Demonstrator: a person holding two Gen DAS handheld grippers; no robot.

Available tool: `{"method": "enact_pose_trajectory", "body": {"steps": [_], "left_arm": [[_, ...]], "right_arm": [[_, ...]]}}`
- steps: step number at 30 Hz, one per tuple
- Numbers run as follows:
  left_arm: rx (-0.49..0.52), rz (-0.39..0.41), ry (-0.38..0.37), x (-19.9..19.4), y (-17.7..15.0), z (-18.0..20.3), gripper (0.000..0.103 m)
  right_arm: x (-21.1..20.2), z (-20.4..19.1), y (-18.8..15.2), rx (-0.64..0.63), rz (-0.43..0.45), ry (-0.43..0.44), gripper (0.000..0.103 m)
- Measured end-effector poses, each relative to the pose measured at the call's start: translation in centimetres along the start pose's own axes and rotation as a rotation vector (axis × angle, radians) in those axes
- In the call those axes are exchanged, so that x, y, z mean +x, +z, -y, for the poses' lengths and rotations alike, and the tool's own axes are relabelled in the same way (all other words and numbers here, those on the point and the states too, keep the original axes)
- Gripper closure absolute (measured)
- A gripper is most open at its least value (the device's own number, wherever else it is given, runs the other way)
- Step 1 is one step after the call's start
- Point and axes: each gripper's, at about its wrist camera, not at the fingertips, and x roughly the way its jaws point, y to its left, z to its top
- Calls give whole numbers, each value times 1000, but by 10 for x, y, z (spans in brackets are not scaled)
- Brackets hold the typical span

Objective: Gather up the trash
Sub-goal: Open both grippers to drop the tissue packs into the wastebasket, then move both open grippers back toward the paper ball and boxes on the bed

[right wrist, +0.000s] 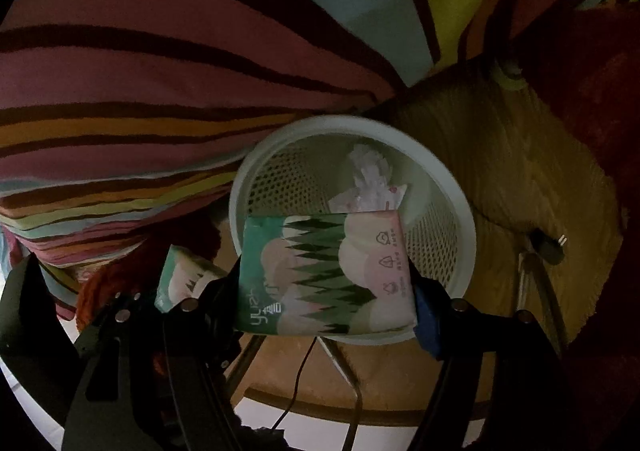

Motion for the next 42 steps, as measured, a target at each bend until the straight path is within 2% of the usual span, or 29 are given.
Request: {"method": "enact_pose_trajectory", "body": {"steps": [4, 6, 7, 13, 26, 32, 42], "left_arm": [[-17, -34, -13, 7, 0, -3, 32], [-41, -57, -3, 14, 1, -6, 27], [-57, -70, 0, 18, 3, -8, 21], [-116, -76, -28, 20, 2, -23, 21], [-93, -45, -17, 16, 0, -20, 21], [-77, -5, -6, 1, -3, -17, 21], [-28, 179, 37, -51, -14, -3, 21]], "right_arm": [[13, -6, 3, 2, -39, -28, 34], [18, -5, 7, 10, -46, -58, 18], [18, -5, 7, 16, -44, -66, 15], [15, -2, 9, 35, -34, -75, 14], [13, 7, 7, 70, -6, -64, 14], [4, 3, 1, 52, 34, -64, 14], [-34, -21, -16, -60, 174, -69, 14]]}}
